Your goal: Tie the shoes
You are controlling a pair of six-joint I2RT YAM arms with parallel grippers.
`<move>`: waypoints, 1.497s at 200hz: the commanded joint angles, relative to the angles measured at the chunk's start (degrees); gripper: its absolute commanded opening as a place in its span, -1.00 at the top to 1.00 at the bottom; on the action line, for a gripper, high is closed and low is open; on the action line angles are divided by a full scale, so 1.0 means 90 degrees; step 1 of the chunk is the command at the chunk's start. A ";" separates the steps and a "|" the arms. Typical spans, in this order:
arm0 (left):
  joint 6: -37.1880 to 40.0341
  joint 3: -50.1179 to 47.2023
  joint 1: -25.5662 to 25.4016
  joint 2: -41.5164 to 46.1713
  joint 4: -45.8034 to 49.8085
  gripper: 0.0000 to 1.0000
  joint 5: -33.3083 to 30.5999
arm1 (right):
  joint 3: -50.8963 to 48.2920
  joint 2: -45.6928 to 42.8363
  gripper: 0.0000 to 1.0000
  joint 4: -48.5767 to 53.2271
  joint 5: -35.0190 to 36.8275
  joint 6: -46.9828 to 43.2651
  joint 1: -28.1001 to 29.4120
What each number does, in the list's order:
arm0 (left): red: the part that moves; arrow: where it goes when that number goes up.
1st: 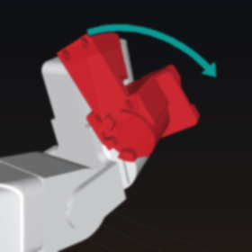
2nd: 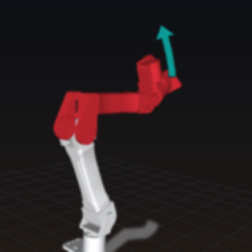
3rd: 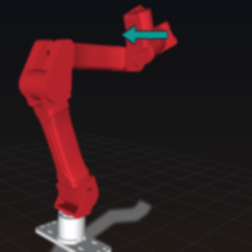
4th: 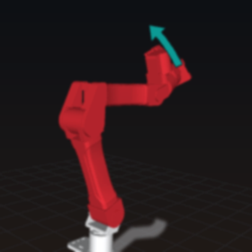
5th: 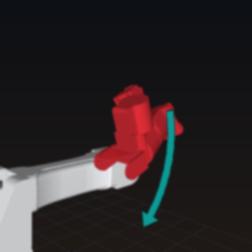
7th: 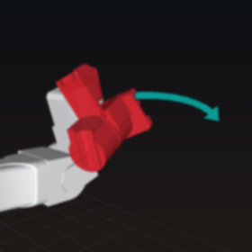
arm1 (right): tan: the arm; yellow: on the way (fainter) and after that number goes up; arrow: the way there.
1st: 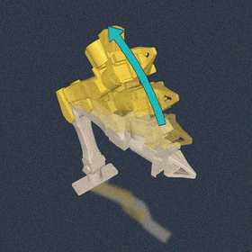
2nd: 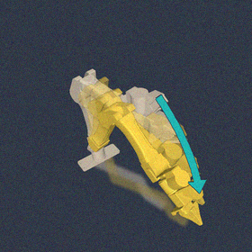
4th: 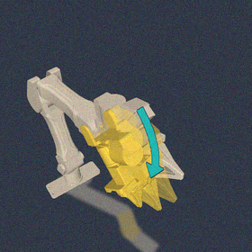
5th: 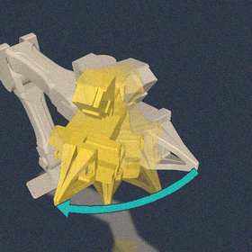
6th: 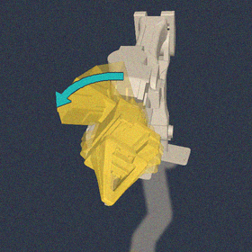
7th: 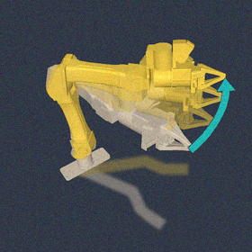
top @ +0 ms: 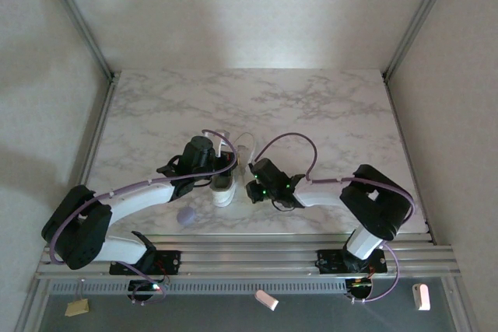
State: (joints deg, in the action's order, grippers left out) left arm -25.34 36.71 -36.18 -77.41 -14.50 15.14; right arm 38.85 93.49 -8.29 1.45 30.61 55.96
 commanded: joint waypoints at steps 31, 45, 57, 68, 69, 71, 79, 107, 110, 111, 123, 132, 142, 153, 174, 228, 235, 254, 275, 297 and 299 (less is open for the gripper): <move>-0.0013 0.0014 -0.0052 -0.0042 -0.0088 1.00 -0.0070 | -0.0627 -0.0359 0.65 -0.0501 -0.1099 0.0293 0.0572; -0.0018 0.0005 -0.0052 -0.0023 -0.0088 1.00 -0.0080 | -0.0724 -0.0536 0.64 -0.0615 -0.1138 0.0235 0.0576; -0.0031 -0.0014 -0.0052 0.0002 -0.0093 1.00 -0.0099 | -0.0837 -0.0819 0.63 -0.0688 -0.0979 0.0186 0.0570; -0.0037 -0.0035 -0.0057 0.0014 -0.0107 1.00 -0.0109 | -0.0939 -0.1164 0.60 -0.0659 -0.0654 0.0149 0.0563; -0.0037 -0.0035 -0.0054 0.0011 -0.0107 1.00 -0.0109 | -0.0943 -0.1201 0.59 -0.0650 -0.0623 0.0147 0.0566; -0.0036 -0.0031 -0.0052 0.0008 -0.0107 1.00 -0.0109 | -0.0954 -0.1258 0.57 -0.0631 -0.0550 0.0140 0.0566; -0.0043 -0.0036 -0.0052 0.0007 -0.0117 1.00 -0.0101 | -0.0953 -0.1484 0.47 -0.0491 -0.0235 0.0113 0.0553; -0.0048 -0.0055 -0.0052 -0.0003 -0.0137 1.00 -0.0080 | -0.0719 -0.1946 0.27 0.0160 0.0928 0.0135 0.0525; -0.0048 -0.0055 -0.0052 -0.0003 -0.0137 1.00 -0.0080 | -0.0698 -0.1971 0.26 0.0210 0.1042 0.0163 0.0521; -0.0047 -0.0055 -0.0052 -0.0003 -0.0137 1.00 -0.0080 | -0.0691 -0.1980 0.27 0.0224 0.1060 0.0173 0.0520; -0.0049 -0.0073 -0.0052 0.0021 -0.0132 1.00 -0.0090 | -0.0648 -0.2102 0.28 0.0268 0.1391 0.0262 0.0467; -0.0048 -0.0084 -0.0057 0.0028 -0.0146 1.00 -0.0090 | -0.0638 -0.2172 0.37 0.0133 0.1374 0.0273 0.0384; -0.0050 -0.0077 -0.0052 0.0017 -0.0147 1.00 -0.0080 | -0.0593 -0.2197 0.52 -0.0052 0.1042 0.0234 0.0250; -0.0045 -0.0073 -0.0052 -0.0008 -0.0142 1.00 -0.0070 | -0.0498 -0.2183 0.59 -0.0208 0.0710 0.0222 0.0119; -0.0046 -0.0075 -0.0060 -0.0008 -0.0127 1.00 -0.0080 | -0.0402 -0.2164 0.42 -0.0466 0.0073 0.0388 -0.0211; -0.0046 -0.0056 -0.0071 0.0026 -0.0127 1.00 -0.0099 | -0.0375 -0.2068 0.11 -0.0378 0.0029 0.2631 -0.0321; -0.0055 -0.0065 -0.0071 0.0035 -0.0127 1.00 -0.0109 | -0.0417 -0.2009 0.11 -0.0560 -0.0021 0.2890 -0.0289; -0.0055 -0.0092 -0.0082 0.0075 -0.0135 1.00 -0.0119 | -0.0493 -0.1835 0.09 -0.1050 -0.0191 0.3311 -0.0255; -0.0028 -0.0097 -0.0100 0.0095 -0.0136 1.00 -0.0100 | -0.0401 -0.1601 0.08 -0.1227 -0.0294 0.3472 -0.0256; -0.0009 -0.0094 -0.0106 0.0114 -0.0127 1.00 -0.0086 | -0.0310 -0.1336 0.11 -0.1429 -0.0408 0.3550 -0.0262; -0.0012 -0.0094 -0.0109 0.0114 -0.0127 1.00 -0.0087 | -0.0300 -0.1316 0.11 -0.1448 -0.0418 0.3559 -0.0269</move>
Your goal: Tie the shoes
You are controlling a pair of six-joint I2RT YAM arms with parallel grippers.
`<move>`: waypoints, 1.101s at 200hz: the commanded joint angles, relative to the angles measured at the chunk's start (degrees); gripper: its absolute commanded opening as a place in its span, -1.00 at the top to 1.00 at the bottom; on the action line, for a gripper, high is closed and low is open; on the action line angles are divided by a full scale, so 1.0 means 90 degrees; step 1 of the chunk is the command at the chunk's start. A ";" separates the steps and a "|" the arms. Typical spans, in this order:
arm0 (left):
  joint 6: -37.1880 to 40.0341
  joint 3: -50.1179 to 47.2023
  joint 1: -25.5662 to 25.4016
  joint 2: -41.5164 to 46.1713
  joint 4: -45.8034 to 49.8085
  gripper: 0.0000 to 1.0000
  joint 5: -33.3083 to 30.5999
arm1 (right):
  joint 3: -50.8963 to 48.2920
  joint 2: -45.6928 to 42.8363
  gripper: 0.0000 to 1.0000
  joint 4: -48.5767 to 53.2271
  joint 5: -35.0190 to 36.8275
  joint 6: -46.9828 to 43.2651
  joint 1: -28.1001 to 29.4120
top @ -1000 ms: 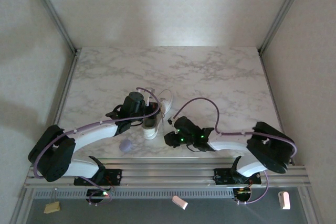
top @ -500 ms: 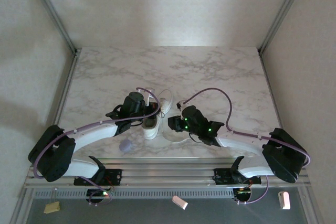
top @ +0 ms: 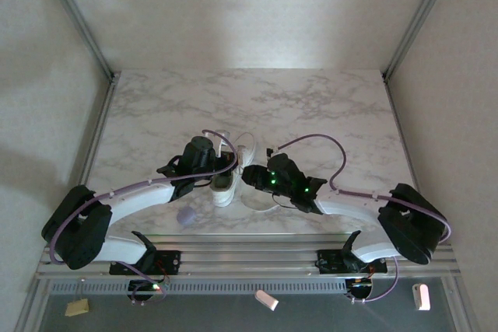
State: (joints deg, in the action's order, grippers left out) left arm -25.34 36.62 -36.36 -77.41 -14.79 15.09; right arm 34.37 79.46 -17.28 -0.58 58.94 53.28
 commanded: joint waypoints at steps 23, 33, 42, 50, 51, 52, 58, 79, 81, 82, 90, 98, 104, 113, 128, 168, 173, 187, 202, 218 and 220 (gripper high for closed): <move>-0.0017 -0.0080 -0.0091 0.0125 -0.0107 1.00 -0.0085 | 0.0253 0.0434 0.19 -0.0592 -0.0263 0.0453 0.0032; -0.0008 -0.0072 -0.0101 0.0124 -0.0105 1.00 -0.0085 | 0.0247 0.0455 0.21 -0.0672 -0.0277 0.0453 0.0032; -0.0007 -0.0082 -0.0101 0.0124 -0.0105 1.00 -0.0085 | 0.0252 0.0440 0.21 -0.0714 -0.0287 0.0444 0.0034; -0.0011 -0.0085 -0.0101 0.0125 -0.0105 1.00 -0.0080 | 0.0270 0.0431 0.21 -0.0691 -0.0287 0.0427 0.0033; -0.0009 -0.0085 -0.0101 0.0125 -0.0105 1.00 -0.0083 | 0.0271 0.0430 0.21 -0.0684 -0.0287 0.0425 0.0035; -0.0012 -0.0085 -0.0101 0.0124 -0.0105 1.00 -0.0084 | 0.0277 0.0434 0.21 -0.0681 -0.0287 0.0425 0.0036; -0.0013 -0.0080 -0.0109 0.0124 -0.0105 1.00 -0.0085 | 0.0297 0.0438 0.21 -0.0654 -0.0295 0.0424 0.0021; -0.0011 -0.0090 -0.0110 0.0133 -0.0095 1.00 -0.0077 | 0.0355 0.0518 0.23 -0.0687 -0.0372 0.0453 0.0027; -0.0015 -0.0093 -0.0110 0.0134 -0.0095 1.00 -0.0076 | 0.0364 0.0527 0.23 -0.0688 -0.0379 0.0453 0.0020; -0.0011 -0.0094 -0.0110 0.0134 -0.0095 1.00 -0.0076 | 0.0367 0.0536 0.24 -0.0688 -0.0382 0.0458 0.0019; 0.0000 -0.0099 -0.0110 0.0150 -0.0098 1.00 -0.0085 | 0.0388 0.0584 0.26 -0.0671 -0.0403 0.0481 0.0018; -0.0003 -0.0097 -0.0110 0.0154 -0.0095 1.00 -0.0085 | 0.0413 0.0623 0.28 -0.0635 -0.0404 0.0509 0.0021; 0.0007 -0.0102 -0.0110 0.0163 -0.0090 1.00 -0.0095 | 0.0412 0.0650 0.30 -0.0621 -0.0404 0.0526 0.0018; 0.0013 -0.0104 -0.0110 0.0168 -0.0086 1.00 -0.0092 | 0.0424 0.0696 0.32 -0.0610 -0.0398 0.0548 0.0022; 0.0022 -0.0104 -0.0109 0.0173 -0.0086 1.00 -0.0095 | 0.0422 0.0736 0.34 -0.0609 -0.0403 0.0588 0.0018; 0.0028 -0.0124 -0.0110 0.0219 -0.0071 1.00 -0.0122 | 0.0460 0.0789 0.53 -0.0593 -0.0375 0.0605 0.0010; 0.0030 -0.0124 -0.0110 0.0239 -0.0066 1.00 -0.0129 | 0.0468 0.0786 0.58 -0.0582 -0.0375 0.0600 0.0004; 0.0044 -0.0132 -0.0110 0.0311 -0.0010 1.00 -0.0162 | 0.0478 0.0754 0.71 -0.0534 -0.0357 0.0567 -0.0005; 0.0104 -0.0073 -0.0110 0.0408 0.0154 1.00 -0.0237 | 0.0514 0.0684 0.84 -0.0359 -0.0291 0.0463 -0.0005; 0.0234 0.0053 -0.0110 0.0503 0.0451 1.00 -0.0306 | 0.0536 0.0554 0.96 -0.0120 -0.0158 0.0305 -0.0021; 0.0254 0.0069 -0.0108 0.0512 0.0491 1.00 -0.0314 | 0.0534 0.0528 0.98 -0.0099 -0.0145 0.0280 -0.0021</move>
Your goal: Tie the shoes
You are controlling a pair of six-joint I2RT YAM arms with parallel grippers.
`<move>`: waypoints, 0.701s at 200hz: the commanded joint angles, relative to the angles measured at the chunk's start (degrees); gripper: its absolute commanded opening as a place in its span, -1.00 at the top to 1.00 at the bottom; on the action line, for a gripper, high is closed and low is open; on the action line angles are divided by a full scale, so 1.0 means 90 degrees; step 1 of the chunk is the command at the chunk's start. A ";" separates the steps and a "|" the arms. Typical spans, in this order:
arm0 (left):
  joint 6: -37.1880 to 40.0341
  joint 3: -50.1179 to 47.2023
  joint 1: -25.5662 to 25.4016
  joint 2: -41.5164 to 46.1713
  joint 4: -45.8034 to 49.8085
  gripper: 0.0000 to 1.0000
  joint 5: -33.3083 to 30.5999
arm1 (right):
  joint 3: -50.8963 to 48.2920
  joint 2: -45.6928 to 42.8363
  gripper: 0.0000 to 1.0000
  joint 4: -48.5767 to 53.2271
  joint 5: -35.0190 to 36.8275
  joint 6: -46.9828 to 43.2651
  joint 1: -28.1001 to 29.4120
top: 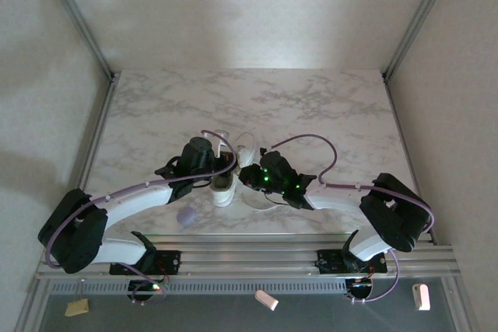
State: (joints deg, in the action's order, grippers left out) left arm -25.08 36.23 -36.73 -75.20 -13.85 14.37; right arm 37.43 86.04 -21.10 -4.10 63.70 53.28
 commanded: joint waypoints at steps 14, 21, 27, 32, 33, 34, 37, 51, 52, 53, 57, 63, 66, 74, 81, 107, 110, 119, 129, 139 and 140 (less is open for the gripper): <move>0.0359 0.0259 -0.0069 0.0289 0.0711 1.00 -0.0261 | 0.0235 -0.0354 1.00 0.0614 0.0341 -0.0457 -0.0039; 0.0424 0.0333 -0.0069 0.0289 0.0872 1.00 -0.0283 | 0.0278 -0.0435 1.00 0.0777 0.0398 -0.0596 -0.0034; 0.0480 0.0389 -0.0068 0.0295 0.1005 1.00 -0.0311 | 0.0328 -0.0506 1.00 0.0941 0.0448 -0.0742 -0.0033; 0.0524 0.0424 -0.0069 0.0307 0.1104 1.00 -0.0332 | 0.0391 -0.0553 1.00 0.1135 0.0464 -0.0876 -0.0039; 0.0532 0.0435 -0.0069 0.0308 0.1121 1.00 -0.0339 | 0.0411 -0.0559 1.00 0.1168 0.0469 -0.0906 -0.0040; 0.0541 0.0441 -0.0069 0.0308 0.1139 1.00 -0.0348 | 0.0426 -0.0563 1.00 0.1210 0.0472 -0.0935 -0.0040; 0.0562 0.0456 -0.0067 0.0324 0.1193 1.00 -0.0368 | 0.0475 -0.0580 1.00 0.1320 0.0475 -0.1015 -0.0041; 0.0660 0.0496 -0.0072 0.0402 0.1362 1.00 -0.0441 | 0.0678 -0.0641 1.00 0.1783 0.0494 -0.1387 -0.0040; 0.0664 0.0501 -0.0070 0.0404 0.1372 1.00 -0.0443 | 0.0691 -0.0642 1.00 0.1810 0.0494 -0.1400 -0.0035; 0.0671 0.0504 -0.0070 0.0410 0.1377 1.00 -0.0444 | 0.0698 -0.0643 1.00 0.1838 0.0490 -0.1427 -0.0038; 0.0700 0.0518 -0.0069 0.0429 0.1412 1.00 -0.0461 | 0.0737 -0.0649 1.00 0.1933 0.0486 -0.1511 -0.0038; 0.0735 0.0539 -0.0069 0.0445 0.1474 1.00 -0.0464 | 0.0787 -0.0664 1.00 0.2052 0.0475 -0.1646 -0.0041; 0.0752 0.0544 -0.0069 0.0451 0.1491 1.00 -0.0464 | 0.0809 -0.0669 1.00 0.2097 0.0475 -0.1707 -0.0048; 0.0801 0.0579 -0.0069 0.0453 0.1544 1.00 -0.0457 | 0.0889 -0.0660 1.00 0.2250 0.0457 -0.1877 -0.0048; 0.0832 0.0598 -0.0069 0.0459 0.1577 1.00 -0.0453 | 0.0984 -0.0634 1.00 0.2433 0.0450 -0.2054 -0.0066; 0.0870 0.0629 -0.0060 0.0445 0.1598 1.00 -0.0527 | 0.1366 -0.0490 1.00 0.3106 0.0377 -0.2762 -0.0116; 0.0864 0.0632 -0.0059 0.0445 0.1602 1.00 -0.0539 | 0.1397 -0.0478 1.00 0.3157 0.0377 -0.2834 -0.0118; 0.0852 0.0640 -0.0059 0.0445 0.1588 1.00 -0.0571 | 0.1486 -0.0438 1.00 0.3296 0.0349 -0.3086 -0.0130; 0.0811 0.0634 -0.0059 0.0445 0.1570 1.00 -0.0642 | 0.1574 -0.0402 1.00 0.3452 0.0366 -0.3325 -0.0164; 0.0787 0.0633 -0.0050 0.0454 0.1558 1.00 -0.0692 | 0.1656 -0.0335 1.00 0.3586 0.0377 -0.3540 -0.0190; 0.0781 0.0633 -0.0055 0.0455 0.1553 1.00 -0.0695 | 0.1664 -0.0328 1.00 0.3595 0.0377 -0.3561 -0.0194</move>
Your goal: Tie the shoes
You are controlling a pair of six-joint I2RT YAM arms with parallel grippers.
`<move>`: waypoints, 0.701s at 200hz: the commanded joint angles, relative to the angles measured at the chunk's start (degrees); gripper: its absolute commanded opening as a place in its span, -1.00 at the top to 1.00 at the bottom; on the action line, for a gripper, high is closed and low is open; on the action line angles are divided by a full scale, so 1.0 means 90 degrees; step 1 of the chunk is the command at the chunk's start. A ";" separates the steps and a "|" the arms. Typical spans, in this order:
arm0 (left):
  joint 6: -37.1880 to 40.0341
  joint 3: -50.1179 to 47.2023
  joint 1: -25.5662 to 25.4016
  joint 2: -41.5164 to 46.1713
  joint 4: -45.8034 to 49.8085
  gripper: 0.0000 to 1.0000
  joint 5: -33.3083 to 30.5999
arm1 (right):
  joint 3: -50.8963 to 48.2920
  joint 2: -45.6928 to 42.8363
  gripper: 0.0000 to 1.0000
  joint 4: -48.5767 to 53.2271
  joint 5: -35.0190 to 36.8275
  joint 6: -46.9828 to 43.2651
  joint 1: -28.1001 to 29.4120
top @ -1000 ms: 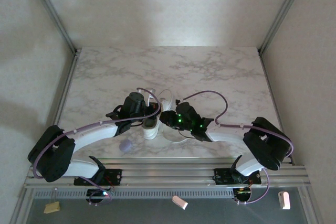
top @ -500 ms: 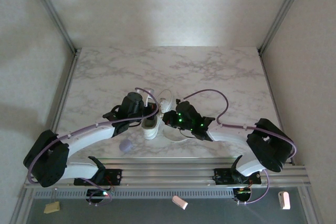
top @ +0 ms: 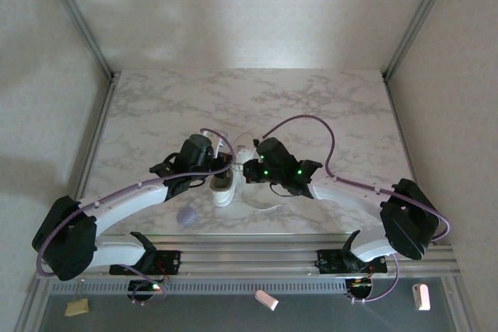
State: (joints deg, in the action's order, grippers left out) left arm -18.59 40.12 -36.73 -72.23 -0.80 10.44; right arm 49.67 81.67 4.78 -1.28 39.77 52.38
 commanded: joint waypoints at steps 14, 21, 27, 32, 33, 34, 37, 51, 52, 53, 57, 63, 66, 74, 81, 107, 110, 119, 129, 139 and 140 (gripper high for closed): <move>0.0016 0.0191 -0.0050 0.0124 0.0080 1.00 -0.0333 | 0.0410 0.0297 1.00 0.0837 0.0031 -0.1093 -0.0158; -0.0004 0.0191 -0.0048 0.0139 0.0062 1.00 -0.0344 | 0.0468 0.0376 1.00 0.0867 0.0007 -0.1173 -0.0174; -0.0014 0.0191 -0.0043 0.0142 0.0051 1.00 -0.0349 | 0.0508 0.0451 1.00 0.0883 -0.0008 -0.1225 -0.0194; -0.0015 0.0196 -0.0042 0.0143 0.0050 1.00 -0.0356 | 0.0541 0.0515 1.00 0.0902 -0.0023 -0.1258 -0.0209; -0.0015 0.0193 -0.0041 0.0144 0.0055 1.00 -0.0358 | 0.0548 0.0525 1.00 0.0903 -0.0024 -0.1266 -0.0207; -0.0015 0.0197 -0.0041 0.0144 0.0052 1.00 -0.0358 | 0.0557 0.0535 1.00 0.0904 -0.0019 -0.1270 -0.0211; -0.0015 0.0192 -0.0040 0.0153 0.0050 1.00 -0.0364 | 0.0580 0.0572 1.00 0.0919 -0.0010 -0.1290 -0.0207; -0.0015 0.0182 -0.0040 0.0190 0.0069 1.00 -0.0418 | 0.0647 0.0692 1.00 0.0906 0.0051 -0.1346 -0.0225; -0.0015 0.0182 -0.0040 0.0197 0.0074 1.00 -0.0423 | 0.0650 0.0696 1.00 0.0905 0.0052 -0.1349 -0.0225; -0.0015 0.0181 -0.0045 0.0200 0.0076 1.00 -0.0430 | 0.0656 0.0704 1.00 0.0905 0.0063 -0.1351 -0.0229; -0.0015 0.0174 -0.0035 0.0219 0.0079 1.00 -0.0450 | 0.0676 0.0737 1.00 0.0905 0.0080 -0.1369 -0.0233; -0.0015 0.0163 -0.0030 0.0245 0.0079 1.00 -0.0482 | 0.0714 0.0784 1.00 0.0913 0.0116 -0.1404 -0.0240; -0.0015 0.0157 -0.0025 0.0258 0.0079 1.00 -0.0493 | 0.0733 0.0809 1.00 0.0924 0.0135 -0.1417 -0.0245; -0.0015 0.0143 -0.0016 0.0289 0.0079 1.00 -0.0526 | 0.0783 0.0887 1.00 0.0942 0.0184 -0.1465 -0.0252; -0.0015 0.0142 -0.0003 0.0300 0.0084 1.00 -0.0549 | 0.0825 0.0944 1.00 0.0944 0.0248 -0.1519 -0.0248; -0.0022 0.0123 0.0058 0.0258 0.0062 1.00 -0.0576 | 0.0931 0.1161 1.00 0.0907 0.0403 -0.1659 -0.0245; -0.0024 0.0114 0.0061 0.0245 0.0052 1.00 -0.0567 | 0.0943 0.1187 1.00 0.0895 0.0410 -0.1664 -0.0255; -0.0034 0.0090 0.0067 0.0187 0.0006 1.00 -0.0519 | 0.0983 0.1287 1.00 0.0867 0.0409 -0.1683 -0.0269; -0.0044 0.0065 0.0076 0.0115 -0.0042 1.00 -0.0437 | 0.1014 0.1374 1.00 0.0805 0.0389 -0.1691 -0.0280; -0.0063 0.0030 0.0076 0.0046 -0.0106 1.00 -0.0348 | 0.1024 0.1440 1.00 0.0719 0.0368 -0.1685 -0.0288; -0.0068 0.0027 0.0072 0.0037 -0.0116 1.00 -0.0339 | 0.1024 0.1446 1.00 0.0714 0.0362 -0.1690 -0.0290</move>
State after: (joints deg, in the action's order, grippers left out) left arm -18.63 40.12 -36.53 -70.87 -0.91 6.81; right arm 57.30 92.75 11.77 0.64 26.06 50.41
